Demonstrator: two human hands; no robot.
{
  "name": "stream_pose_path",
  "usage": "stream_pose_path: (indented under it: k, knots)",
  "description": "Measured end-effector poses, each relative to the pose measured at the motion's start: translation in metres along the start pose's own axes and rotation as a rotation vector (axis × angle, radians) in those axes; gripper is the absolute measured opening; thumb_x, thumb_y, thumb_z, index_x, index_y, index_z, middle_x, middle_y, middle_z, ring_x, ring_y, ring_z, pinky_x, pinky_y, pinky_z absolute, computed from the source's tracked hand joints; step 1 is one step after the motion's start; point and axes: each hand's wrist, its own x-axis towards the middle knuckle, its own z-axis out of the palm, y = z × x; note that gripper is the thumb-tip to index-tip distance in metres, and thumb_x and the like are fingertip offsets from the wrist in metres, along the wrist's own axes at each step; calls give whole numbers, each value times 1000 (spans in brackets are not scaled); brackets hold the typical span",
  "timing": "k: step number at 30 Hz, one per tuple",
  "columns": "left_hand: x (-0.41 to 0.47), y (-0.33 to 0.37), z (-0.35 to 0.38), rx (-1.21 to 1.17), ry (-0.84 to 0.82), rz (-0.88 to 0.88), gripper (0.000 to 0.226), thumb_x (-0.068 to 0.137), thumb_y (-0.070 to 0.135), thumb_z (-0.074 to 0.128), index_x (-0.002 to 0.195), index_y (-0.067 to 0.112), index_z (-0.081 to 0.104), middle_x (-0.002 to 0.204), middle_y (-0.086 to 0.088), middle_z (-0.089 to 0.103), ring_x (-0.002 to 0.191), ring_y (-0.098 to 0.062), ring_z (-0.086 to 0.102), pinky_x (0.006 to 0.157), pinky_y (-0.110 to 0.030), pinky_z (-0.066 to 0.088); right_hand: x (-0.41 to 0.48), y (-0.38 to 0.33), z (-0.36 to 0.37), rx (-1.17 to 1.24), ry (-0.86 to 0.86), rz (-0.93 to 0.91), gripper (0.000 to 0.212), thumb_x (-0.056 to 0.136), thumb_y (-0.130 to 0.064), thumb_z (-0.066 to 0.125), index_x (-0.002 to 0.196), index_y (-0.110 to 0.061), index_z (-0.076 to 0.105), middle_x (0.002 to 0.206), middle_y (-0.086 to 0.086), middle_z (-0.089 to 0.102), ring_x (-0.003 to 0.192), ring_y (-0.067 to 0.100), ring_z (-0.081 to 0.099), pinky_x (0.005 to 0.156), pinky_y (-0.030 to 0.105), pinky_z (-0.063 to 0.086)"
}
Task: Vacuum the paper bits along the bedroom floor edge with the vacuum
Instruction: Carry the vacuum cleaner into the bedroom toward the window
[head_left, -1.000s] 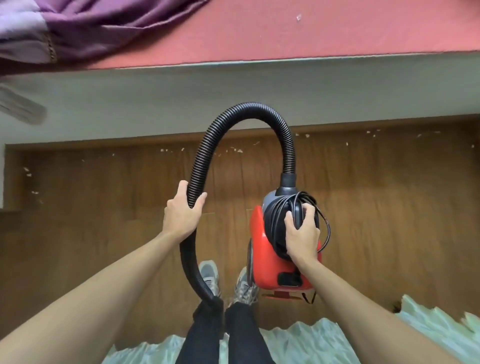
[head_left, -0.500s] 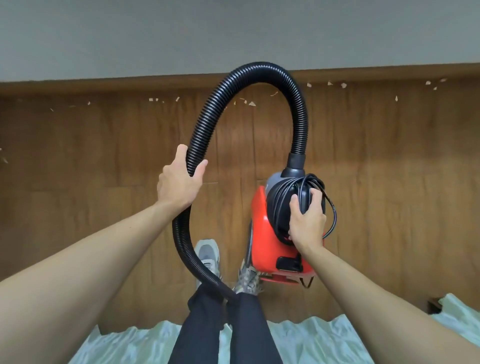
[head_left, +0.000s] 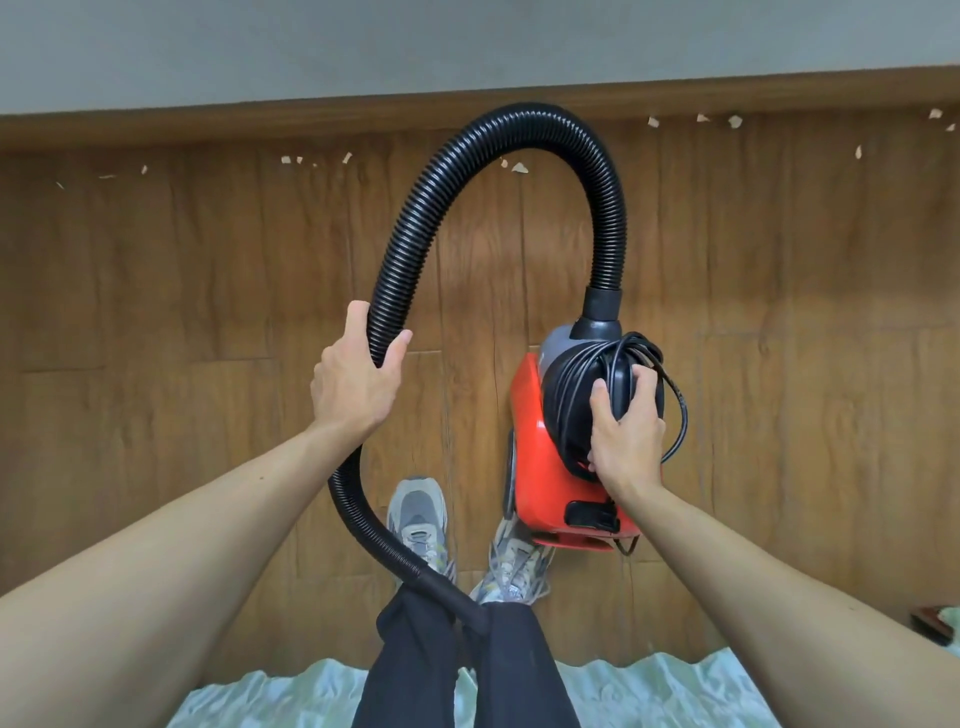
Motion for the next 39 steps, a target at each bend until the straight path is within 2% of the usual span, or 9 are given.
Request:
stream_pose_path:
  k: [9,17,21,27,29,30,33,36,39]
  knots:
    - [18,-26,26,-214,-59,-7,21,100,35,52,113,21,41,79,0,55,66,-16,55,54,-28,42,7,15,14,32,-31,-18,20,100,-33,49,115,-30,37,65,16,45,48,26,43,36,34,42]
    - [25,-34,46,-232,-75,-87,25,102,33,49,121,21,40,84,1,56,71,-16,55,55,-28,40,1,30,27,-12,-16,-32,18,100,-33,48,104,-39,32,58,12,45,45,26,43,40,47,43]
    - [28,-37,47,-231,-75,-99,28,102,32,48,126,21,38,92,-2,58,77,-19,57,60,-29,41,-2,34,27,5,0,-36,18,101,-30,47,100,-38,32,60,10,48,47,29,46,38,38,40]
    - [28,-29,41,-228,-52,-148,31,102,31,47,129,21,37,98,-6,59,85,-24,59,66,-35,43,-4,33,16,-29,-62,-11,17,103,-28,46,111,-27,31,68,20,49,54,26,47,36,22,37]
    - [27,-24,35,-221,-51,-165,34,101,29,48,132,21,35,100,-8,60,86,-25,60,66,-35,42,-3,31,14,-89,-81,-5,20,102,-31,46,112,-27,29,75,23,57,60,33,56,50,25,50]
    - [26,-20,31,-213,-53,-175,37,101,28,49,134,21,34,103,-9,60,88,-26,60,66,-35,43,-3,31,12,-129,-93,7,24,101,-33,47,116,-25,30,84,24,61,70,35,61,62,34,56]
    - [22,-10,12,-158,-58,-206,52,99,27,53,142,19,26,115,-13,55,96,-28,58,74,-38,46,-3,20,3,-273,-160,43,52,99,-37,52,139,-14,28,123,15,59,108,33,59,91,46,51]
    - [19,4,-12,-88,-54,-183,70,96,28,58,151,19,16,128,-16,50,112,-33,55,92,-47,49,-8,0,-12,-379,-207,46,68,97,-39,56,148,-11,22,141,14,46,125,33,50,101,47,45]
    - [15,27,-40,-55,-81,-105,80,95,28,61,155,22,9,138,-18,45,122,-35,50,101,-48,46,-12,-30,-32,-446,-229,6,73,95,-40,59,150,-12,20,145,16,40,129,35,46,104,49,43]
